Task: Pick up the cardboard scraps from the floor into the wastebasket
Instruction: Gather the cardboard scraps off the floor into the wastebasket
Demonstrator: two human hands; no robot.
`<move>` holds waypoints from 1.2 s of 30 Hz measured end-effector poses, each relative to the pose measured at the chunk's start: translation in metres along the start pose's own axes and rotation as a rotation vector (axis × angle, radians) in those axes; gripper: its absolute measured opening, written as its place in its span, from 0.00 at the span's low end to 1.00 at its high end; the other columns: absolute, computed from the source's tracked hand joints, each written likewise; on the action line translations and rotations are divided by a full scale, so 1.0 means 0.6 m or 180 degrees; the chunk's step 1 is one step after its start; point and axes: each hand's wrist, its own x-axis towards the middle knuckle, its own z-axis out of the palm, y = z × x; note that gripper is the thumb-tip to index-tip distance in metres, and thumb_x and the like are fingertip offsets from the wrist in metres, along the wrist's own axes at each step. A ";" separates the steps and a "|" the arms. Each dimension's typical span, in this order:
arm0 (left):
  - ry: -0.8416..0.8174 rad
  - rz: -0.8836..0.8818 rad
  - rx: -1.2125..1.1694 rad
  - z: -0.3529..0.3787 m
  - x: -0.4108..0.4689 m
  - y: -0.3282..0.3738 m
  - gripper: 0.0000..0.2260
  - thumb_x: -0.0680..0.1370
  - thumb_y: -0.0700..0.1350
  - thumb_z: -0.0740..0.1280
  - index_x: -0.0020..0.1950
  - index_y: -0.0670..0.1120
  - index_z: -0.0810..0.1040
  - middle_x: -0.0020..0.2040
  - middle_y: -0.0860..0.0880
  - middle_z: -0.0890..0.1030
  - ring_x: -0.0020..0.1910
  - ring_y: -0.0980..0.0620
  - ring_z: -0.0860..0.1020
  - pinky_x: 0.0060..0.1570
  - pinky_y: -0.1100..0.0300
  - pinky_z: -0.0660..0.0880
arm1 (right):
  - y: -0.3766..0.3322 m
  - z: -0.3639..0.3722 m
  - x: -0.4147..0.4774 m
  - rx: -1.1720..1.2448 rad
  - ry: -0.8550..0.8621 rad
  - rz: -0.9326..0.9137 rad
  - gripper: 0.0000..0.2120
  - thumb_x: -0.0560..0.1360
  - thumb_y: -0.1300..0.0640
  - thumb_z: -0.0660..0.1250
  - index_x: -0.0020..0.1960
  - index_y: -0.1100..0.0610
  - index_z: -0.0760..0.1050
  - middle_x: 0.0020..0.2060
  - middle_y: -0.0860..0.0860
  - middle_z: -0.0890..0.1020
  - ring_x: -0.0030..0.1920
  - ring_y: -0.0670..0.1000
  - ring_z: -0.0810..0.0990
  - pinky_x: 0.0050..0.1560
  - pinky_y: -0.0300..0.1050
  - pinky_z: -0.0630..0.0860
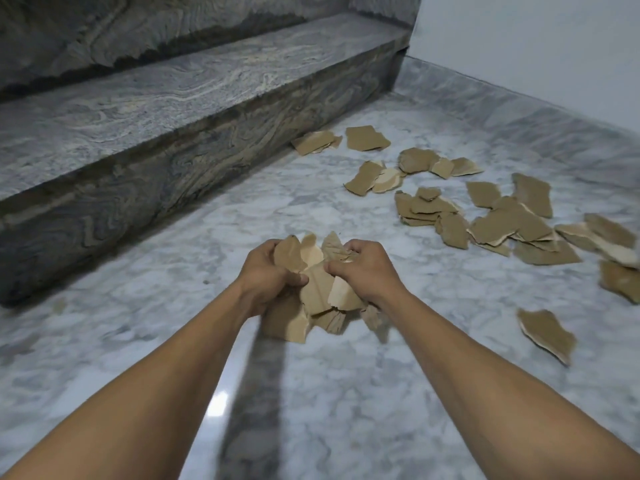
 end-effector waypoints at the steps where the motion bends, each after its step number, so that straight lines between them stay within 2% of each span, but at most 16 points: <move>1: -0.0121 0.0015 -0.0107 0.017 -0.002 0.014 0.26 0.68 0.24 0.74 0.61 0.44 0.77 0.47 0.43 0.82 0.37 0.47 0.81 0.28 0.60 0.76 | -0.005 -0.022 -0.004 0.0111 0.0130 -0.0030 0.11 0.65 0.50 0.78 0.41 0.52 0.80 0.37 0.48 0.84 0.41 0.53 0.83 0.39 0.47 0.75; 4: -0.0562 0.0240 -0.0194 0.081 -0.007 0.076 0.26 0.72 0.25 0.71 0.64 0.46 0.75 0.48 0.44 0.82 0.37 0.49 0.81 0.30 0.58 0.77 | -0.025 -0.112 -0.017 0.0307 0.0483 -0.0079 0.14 0.68 0.52 0.79 0.50 0.49 0.80 0.49 0.47 0.83 0.48 0.49 0.82 0.44 0.43 0.74; 6: -0.0798 0.0476 -0.0264 0.133 -0.014 0.129 0.27 0.72 0.25 0.70 0.66 0.47 0.74 0.51 0.45 0.81 0.42 0.47 0.81 0.34 0.55 0.77 | -0.049 -0.186 -0.029 0.0334 0.0760 -0.0214 0.15 0.69 0.53 0.79 0.54 0.49 0.81 0.50 0.44 0.83 0.49 0.47 0.82 0.49 0.45 0.77; 8: -0.1040 0.0674 -0.0339 0.196 -0.026 0.187 0.29 0.73 0.24 0.69 0.68 0.49 0.73 0.52 0.44 0.80 0.40 0.46 0.80 0.31 0.57 0.74 | -0.070 -0.268 -0.041 0.0348 0.0982 -0.0404 0.17 0.69 0.55 0.78 0.57 0.49 0.82 0.51 0.44 0.85 0.52 0.47 0.83 0.55 0.45 0.80; 10: -0.1284 0.0793 -0.0363 0.264 -0.041 0.248 0.31 0.73 0.24 0.68 0.70 0.50 0.72 0.50 0.44 0.80 0.32 0.50 0.79 0.25 0.61 0.73 | -0.088 -0.354 -0.059 0.0164 0.1186 -0.0475 0.26 0.70 0.54 0.78 0.67 0.47 0.79 0.60 0.43 0.83 0.61 0.45 0.80 0.61 0.39 0.75; 13: -0.1618 0.0984 -0.0302 0.378 -0.071 0.330 0.32 0.74 0.24 0.68 0.73 0.49 0.70 0.52 0.42 0.80 0.34 0.49 0.77 0.24 0.62 0.72 | -0.109 -0.489 -0.102 -0.0085 0.1541 -0.0539 0.34 0.71 0.50 0.78 0.74 0.43 0.72 0.72 0.44 0.74 0.72 0.43 0.71 0.65 0.36 0.66; 17: -0.2101 0.1144 -0.0366 0.547 -0.133 0.412 0.35 0.74 0.23 0.67 0.74 0.53 0.69 0.56 0.41 0.78 0.34 0.48 0.74 0.27 0.59 0.71 | -0.113 -0.665 -0.181 -0.0103 0.1946 -0.0685 0.33 0.74 0.55 0.77 0.76 0.47 0.70 0.73 0.44 0.72 0.73 0.41 0.66 0.60 0.28 0.61; 18: -0.2204 0.1156 -0.0371 0.590 -0.154 0.425 0.35 0.74 0.23 0.66 0.73 0.53 0.70 0.54 0.41 0.78 0.33 0.48 0.74 0.28 0.59 0.71 | -0.107 -0.707 -0.205 -0.0086 0.2019 -0.0667 0.33 0.74 0.56 0.77 0.76 0.48 0.70 0.74 0.44 0.71 0.73 0.43 0.66 0.59 0.26 0.61; 20: -0.2366 0.1177 -0.0325 0.676 -0.200 0.439 0.34 0.74 0.23 0.66 0.72 0.53 0.72 0.48 0.42 0.80 0.31 0.49 0.73 0.30 0.58 0.71 | -0.082 -0.780 -0.255 -0.0071 0.2230 -0.0591 0.33 0.74 0.56 0.77 0.76 0.49 0.70 0.74 0.45 0.72 0.73 0.45 0.68 0.62 0.29 0.63; 22: -0.2537 0.1174 -0.0214 0.757 -0.247 0.437 0.33 0.74 0.24 0.66 0.73 0.53 0.72 0.48 0.43 0.81 0.33 0.48 0.74 0.30 0.56 0.73 | -0.046 -0.840 -0.310 -0.0036 0.2463 -0.0428 0.33 0.73 0.56 0.77 0.76 0.48 0.70 0.72 0.43 0.74 0.67 0.43 0.74 0.60 0.31 0.69; 24: -0.2753 0.1136 -0.0066 0.828 -0.291 0.424 0.34 0.75 0.26 0.67 0.74 0.54 0.70 0.56 0.41 0.81 0.41 0.44 0.78 0.35 0.50 0.80 | -0.004 -0.885 -0.365 -0.0023 0.2724 -0.0247 0.33 0.73 0.55 0.77 0.75 0.47 0.71 0.67 0.40 0.76 0.58 0.39 0.78 0.52 0.29 0.72; 26: -0.2951 0.1053 0.0034 0.886 -0.328 0.400 0.33 0.76 0.27 0.67 0.75 0.55 0.69 0.59 0.41 0.80 0.48 0.42 0.79 0.45 0.42 0.82 | 0.041 -0.916 -0.418 -0.0005 0.2953 -0.0050 0.33 0.73 0.53 0.77 0.76 0.47 0.71 0.69 0.42 0.75 0.61 0.41 0.77 0.55 0.34 0.72; 30: -0.3089 0.0939 0.0237 0.962 -0.385 0.335 0.32 0.76 0.26 0.66 0.75 0.51 0.70 0.53 0.41 0.81 0.48 0.40 0.79 0.56 0.33 0.77 | 0.124 -0.929 -0.501 0.0283 0.3184 0.0488 0.33 0.73 0.50 0.78 0.75 0.50 0.71 0.74 0.47 0.73 0.72 0.48 0.71 0.63 0.40 0.67; 32: -0.3162 0.0799 0.0449 0.986 -0.399 0.299 0.30 0.76 0.26 0.66 0.74 0.49 0.70 0.53 0.40 0.81 0.47 0.41 0.79 0.55 0.41 0.80 | 0.160 -0.914 -0.529 0.0337 0.3267 0.0805 0.33 0.72 0.48 0.78 0.75 0.51 0.73 0.74 0.49 0.73 0.73 0.51 0.71 0.65 0.41 0.67; 34: -0.3304 0.0828 0.0812 0.997 -0.405 0.275 0.25 0.79 0.29 0.65 0.73 0.48 0.70 0.49 0.41 0.81 0.42 0.45 0.79 0.40 0.53 0.78 | 0.179 -0.905 -0.543 0.0124 0.3210 0.1082 0.34 0.72 0.43 0.77 0.74 0.52 0.73 0.74 0.50 0.73 0.73 0.52 0.71 0.65 0.42 0.66; 36: -0.3302 0.0942 0.1048 0.997 -0.401 0.262 0.21 0.80 0.31 0.64 0.72 0.45 0.71 0.51 0.41 0.81 0.41 0.46 0.80 0.33 0.60 0.77 | 0.178 -0.900 -0.545 0.0014 0.3057 0.1307 0.36 0.74 0.38 0.73 0.76 0.53 0.70 0.76 0.51 0.71 0.74 0.54 0.70 0.64 0.44 0.66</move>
